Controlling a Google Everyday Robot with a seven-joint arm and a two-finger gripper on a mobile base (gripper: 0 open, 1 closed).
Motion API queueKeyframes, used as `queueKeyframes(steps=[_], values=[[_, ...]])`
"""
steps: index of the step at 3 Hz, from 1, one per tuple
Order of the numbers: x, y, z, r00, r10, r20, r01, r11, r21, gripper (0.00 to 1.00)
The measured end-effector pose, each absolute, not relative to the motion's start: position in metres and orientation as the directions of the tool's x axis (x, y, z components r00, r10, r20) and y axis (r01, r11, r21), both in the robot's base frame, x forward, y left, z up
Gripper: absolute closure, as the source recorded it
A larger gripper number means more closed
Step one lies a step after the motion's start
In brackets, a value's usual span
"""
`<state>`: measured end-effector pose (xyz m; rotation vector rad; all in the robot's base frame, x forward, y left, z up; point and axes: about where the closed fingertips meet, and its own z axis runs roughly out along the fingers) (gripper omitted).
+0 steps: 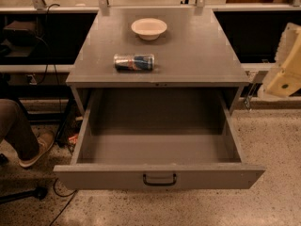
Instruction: Place redbull can into top drawer
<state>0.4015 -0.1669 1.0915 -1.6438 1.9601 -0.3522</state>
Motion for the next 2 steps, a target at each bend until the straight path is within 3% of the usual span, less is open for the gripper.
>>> queueKeyframes(steps=[2], values=[[0.4057,-0.1615,1.0929,-0.092,-0.964,-0.249,-0.82,0.215,-0.531,0.0]])
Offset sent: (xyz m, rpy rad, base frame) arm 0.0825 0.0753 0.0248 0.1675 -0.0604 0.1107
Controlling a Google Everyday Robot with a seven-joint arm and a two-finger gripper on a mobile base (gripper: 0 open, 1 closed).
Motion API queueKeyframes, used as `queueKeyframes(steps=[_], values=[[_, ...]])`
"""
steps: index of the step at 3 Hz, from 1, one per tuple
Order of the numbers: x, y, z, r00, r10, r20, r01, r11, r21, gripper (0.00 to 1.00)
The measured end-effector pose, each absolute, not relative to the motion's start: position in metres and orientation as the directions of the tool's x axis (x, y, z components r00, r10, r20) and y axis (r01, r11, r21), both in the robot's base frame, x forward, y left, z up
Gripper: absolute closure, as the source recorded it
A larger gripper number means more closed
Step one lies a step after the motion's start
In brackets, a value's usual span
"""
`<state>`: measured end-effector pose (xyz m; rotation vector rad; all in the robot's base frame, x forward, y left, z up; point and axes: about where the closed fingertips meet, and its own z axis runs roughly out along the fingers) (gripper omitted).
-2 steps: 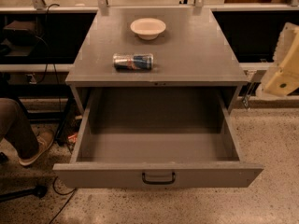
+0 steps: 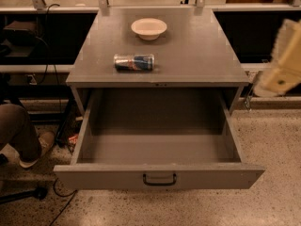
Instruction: Place redbull can into top drawer
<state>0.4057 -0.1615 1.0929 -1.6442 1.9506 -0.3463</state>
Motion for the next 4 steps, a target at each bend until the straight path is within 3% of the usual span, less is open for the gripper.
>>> queueKeyframes(steps=[1,2,4], values=[[0.453,-0.103,1.1,-0.02,-0.951,-0.308,-0.822,0.191,-0.537,0.0],[0.512,-0.043,1.074,-0.006,-0.906,-0.424,-0.859,0.222,-0.462,0.0],[0.522,-0.042,1.058,0.003,-0.902,-0.431,-0.871,0.21,-0.444,0.0]])
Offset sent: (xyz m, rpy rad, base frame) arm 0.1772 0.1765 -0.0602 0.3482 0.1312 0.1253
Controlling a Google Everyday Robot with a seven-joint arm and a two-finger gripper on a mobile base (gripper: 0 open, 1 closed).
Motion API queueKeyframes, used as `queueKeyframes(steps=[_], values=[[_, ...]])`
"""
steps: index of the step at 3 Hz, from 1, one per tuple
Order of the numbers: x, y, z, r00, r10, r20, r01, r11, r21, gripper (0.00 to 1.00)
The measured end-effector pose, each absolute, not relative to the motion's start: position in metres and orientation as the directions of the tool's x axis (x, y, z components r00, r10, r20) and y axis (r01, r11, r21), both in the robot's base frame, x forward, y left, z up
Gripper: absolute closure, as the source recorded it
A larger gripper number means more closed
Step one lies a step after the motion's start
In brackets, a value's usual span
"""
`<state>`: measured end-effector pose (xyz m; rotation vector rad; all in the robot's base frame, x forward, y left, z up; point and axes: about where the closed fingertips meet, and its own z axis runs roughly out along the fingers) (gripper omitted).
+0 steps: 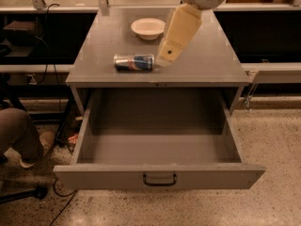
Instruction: Place redbull can into top drawer
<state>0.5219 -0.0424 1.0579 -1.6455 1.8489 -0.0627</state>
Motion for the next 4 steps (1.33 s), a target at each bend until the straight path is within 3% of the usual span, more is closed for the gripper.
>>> queueKeyframes(steps=[2,4], values=[[0.6,-0.048,0.97,-0.047,-0.84,-0.541,-0.919,0.248,-0.306,0.0],[0.687,-0.017,0.885,-0.166,-0.713,-0.682,-0.928,0.346,-0.135,0.0]])
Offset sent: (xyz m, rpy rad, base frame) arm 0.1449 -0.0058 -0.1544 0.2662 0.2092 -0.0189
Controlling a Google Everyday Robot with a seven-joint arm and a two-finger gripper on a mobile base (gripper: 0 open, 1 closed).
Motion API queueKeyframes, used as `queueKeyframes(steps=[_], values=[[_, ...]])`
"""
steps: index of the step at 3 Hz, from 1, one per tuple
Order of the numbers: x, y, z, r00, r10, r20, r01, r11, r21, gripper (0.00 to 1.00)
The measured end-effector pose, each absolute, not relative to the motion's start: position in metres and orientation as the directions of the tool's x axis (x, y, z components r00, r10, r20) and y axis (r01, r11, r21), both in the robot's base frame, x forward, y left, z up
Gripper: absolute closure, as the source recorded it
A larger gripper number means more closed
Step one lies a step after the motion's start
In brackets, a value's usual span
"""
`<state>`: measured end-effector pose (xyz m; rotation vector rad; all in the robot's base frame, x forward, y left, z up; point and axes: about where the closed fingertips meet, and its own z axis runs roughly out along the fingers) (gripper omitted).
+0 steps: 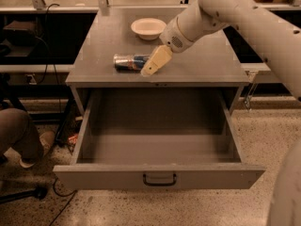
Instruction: Place redbull can into top drawer
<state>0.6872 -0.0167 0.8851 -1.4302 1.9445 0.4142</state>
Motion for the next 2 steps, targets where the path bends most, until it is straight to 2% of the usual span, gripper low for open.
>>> queueKeyframes(steps=[1,2], values=[[0.712,-0.008,0.868,-0.182,-0.705,-0.685,-0.924,0.361,-0.126,0.0],[0.729,0.004,0.856,-0.182,-0.712,-0.679,-0.923,0.361,-0.131,0.16]])
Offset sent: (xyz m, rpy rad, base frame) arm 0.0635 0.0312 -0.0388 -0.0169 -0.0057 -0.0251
